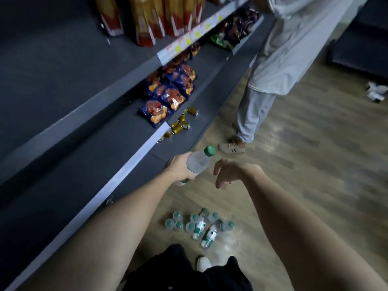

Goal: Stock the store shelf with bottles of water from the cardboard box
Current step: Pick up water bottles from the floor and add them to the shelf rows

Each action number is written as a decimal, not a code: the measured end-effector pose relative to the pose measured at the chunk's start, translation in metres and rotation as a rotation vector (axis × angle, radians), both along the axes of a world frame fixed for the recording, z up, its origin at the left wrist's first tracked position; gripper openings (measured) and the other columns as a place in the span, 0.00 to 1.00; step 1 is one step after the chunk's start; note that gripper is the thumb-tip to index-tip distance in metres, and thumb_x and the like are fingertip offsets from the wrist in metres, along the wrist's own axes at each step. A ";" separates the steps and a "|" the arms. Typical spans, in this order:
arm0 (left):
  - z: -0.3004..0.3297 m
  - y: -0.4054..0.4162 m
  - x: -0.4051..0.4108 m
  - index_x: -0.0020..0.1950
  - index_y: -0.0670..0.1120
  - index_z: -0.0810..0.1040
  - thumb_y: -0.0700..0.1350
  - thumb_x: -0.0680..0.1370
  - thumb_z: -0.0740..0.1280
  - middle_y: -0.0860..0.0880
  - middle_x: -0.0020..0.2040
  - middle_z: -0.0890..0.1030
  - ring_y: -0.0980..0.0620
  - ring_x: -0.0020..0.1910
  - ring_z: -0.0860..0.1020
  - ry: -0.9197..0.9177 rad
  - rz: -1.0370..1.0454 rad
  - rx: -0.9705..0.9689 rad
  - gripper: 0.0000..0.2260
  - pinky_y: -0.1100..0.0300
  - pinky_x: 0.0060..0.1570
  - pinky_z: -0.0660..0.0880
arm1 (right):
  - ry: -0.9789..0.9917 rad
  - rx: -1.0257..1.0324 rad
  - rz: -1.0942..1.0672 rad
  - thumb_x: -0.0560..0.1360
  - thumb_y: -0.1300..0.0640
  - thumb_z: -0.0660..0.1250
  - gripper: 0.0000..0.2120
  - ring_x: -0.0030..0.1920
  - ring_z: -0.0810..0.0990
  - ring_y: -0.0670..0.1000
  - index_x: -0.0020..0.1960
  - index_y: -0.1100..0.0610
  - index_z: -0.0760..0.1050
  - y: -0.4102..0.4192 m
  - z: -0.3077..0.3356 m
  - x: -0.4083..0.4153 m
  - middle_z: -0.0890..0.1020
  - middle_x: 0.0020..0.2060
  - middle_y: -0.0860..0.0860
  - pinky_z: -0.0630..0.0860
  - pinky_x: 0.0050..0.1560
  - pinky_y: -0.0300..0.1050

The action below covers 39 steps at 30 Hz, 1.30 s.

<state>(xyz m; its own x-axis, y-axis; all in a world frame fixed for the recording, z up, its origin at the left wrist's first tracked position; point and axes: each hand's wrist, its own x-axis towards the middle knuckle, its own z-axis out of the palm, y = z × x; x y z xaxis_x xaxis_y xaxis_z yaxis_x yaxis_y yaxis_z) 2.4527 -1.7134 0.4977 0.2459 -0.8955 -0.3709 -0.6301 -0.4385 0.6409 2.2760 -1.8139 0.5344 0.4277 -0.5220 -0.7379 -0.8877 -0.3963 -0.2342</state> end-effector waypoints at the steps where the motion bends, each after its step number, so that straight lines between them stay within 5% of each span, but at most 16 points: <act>1: 0.015 0.001 0.004 0.58 0.56 0.73 0.48 0.59 0.80 0.53 0.53 0.80 0.47 0.53 0.78 0.024 0.041 -0.026 0.30 0.50 0.52 0.78 | -0.014 -0.028 0.051 0.63 0.52 0.79 0.23 0.35 0.81 0.51 0.56 0.51 0.78 0.001 0.006 0.007 0.83 0.36 0.51 0.81 0.43 0.46; 4: 0.059 0.010 0.013 0.70 0.58 0.66 0.44 0.60 0.80 0.53 0.60 0.77 0.48 0.58 0.75 0.158 0.183 -0.080 0.42 0.48 0.59 0.76 | -0.056 -0.164 0.256 0.66 0.51 0.77 0.20 0.49 0.82 0.53 0.56 0.53 0.80 0.012 0.029 0.027 0.84 0.49 0.52 0.80 0.51 0.45; 7: 0.094 0.026 0.024 0.67 0.56 0.69 0.38 0.59 0.80 0.53 0.58 0.80 0.49 0.57 0.78 0.256 0.302 -0.181 0.40 0.47 0.60 0.76 | -0.070 -0.232 0.423 0.70 0.50 0.74 0.19 0.57 0.80 0.54 0.58 0.56 0.81 0.022 0.049 0.049 0.82 0.55 0.52 0.78 0.58 0.46; 12: 0.156 0.066 0.030 0.63 0.50 0.73 0.35 0.60 0.80 0.53 0.53 0.82 0.54 0.50 0.80 0.230 0.502 -0.343 0.34 0.61 0.46 0.77 | -0.250 -0.204 0.513 0.67 0.52 0.76 0.22 0.54 0.80 0.56 0.58 0.57 0.76 0.037 0.083 0.079 0.81 0.52 0.53 0.79 0.51 0.47; 17: 0.209 0.116 0.040 0.54 0.48 0.77 0.37 0.58 0.81 0.51 0.49 0.84 0.52 0.49 0.83 0.126 0.631 -0.401 0.28 0.52 0.52 0.81 | -0.537 -0.103 0.568 0.64 0.43 0.79 0.35 0.53 0.78 0.48 0.66 0.53 0.72 0.080 0.120 0.114 0.81 0.57 0.48 0.74 0.53 0.41; 21: 0.250 0.155 0.049 0.51 0.48 0.77 0.43 0.54 0.83 0.51 0.48 0.84 0.51 0.49 0.83 -0.025 0.663 -0.404 0.28 0.50 0.51 0.81 | -0.789 0.059 0.471 0.58 0.38 0.79 0.29 0.50 0.82 0.44 0.55 0.47 0.79 0.121 0.146 0.138 0.84 0.49 0.43 0.78 0.53 0.42; 27: 0.303 0.219 0.072 0.51 0.52 0.75 0.51 0.49 0.82 0.55 0.49 0.82 0.52 0.49 0.82 -0.200 0.731 -0.425 0.33 0.48 0.49 0.81 | -0.989 0.099 0.455 0.60 0.43 0.80 0.24 0.45 0.81 0.40 0.52 0.48 0.78 0.185 0.195 0.182 0.83 0.43 0.41 0.72 0.38 0.34; 34: 0.341 0.300 0.116 0.57 0.47 0.73 0.44 0.62 0.80 0.44 0.53 0.81 0.46 0.44 0.81 -0.248 0.740 -0.286 0.28 0.47 0.41 0.80 | -1.025 -0.007 0.507 0.59 0.46 0.78 0.21 0.44 0.81 0.43 0.49 0.48 0.76 0.246 0.224 0.236 0.82 0.42 0.42 0.77 0.41 0.40; 39: 0.330 0.352 0.160 0.56 0.45 0.76 0.41 0.68 0.78 0.42 0.46 0.83 0.50 0.32 0.74 -0.339 0.756 -0.088 0.20 0.60 0.31 0.71 | -1.073 0.002 0.446 0.59 0.47 0.77 0.19 0.44 0.81 0.43 0.47 0.49 0.77 0.280 0.221 0.269 0.82 0.40 0.41 0.79 0.43 0.41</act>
<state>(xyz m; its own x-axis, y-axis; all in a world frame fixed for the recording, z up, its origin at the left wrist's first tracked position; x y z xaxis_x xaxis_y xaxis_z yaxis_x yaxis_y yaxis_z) 2.6128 -1.3611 0.8278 0.8783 -0.4664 -0.1047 -0.3511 -0.7781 0.5209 2.5447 -1.5344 0.7557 0.9793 -0.1668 0.1146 -0.0144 -0.6222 -0.7827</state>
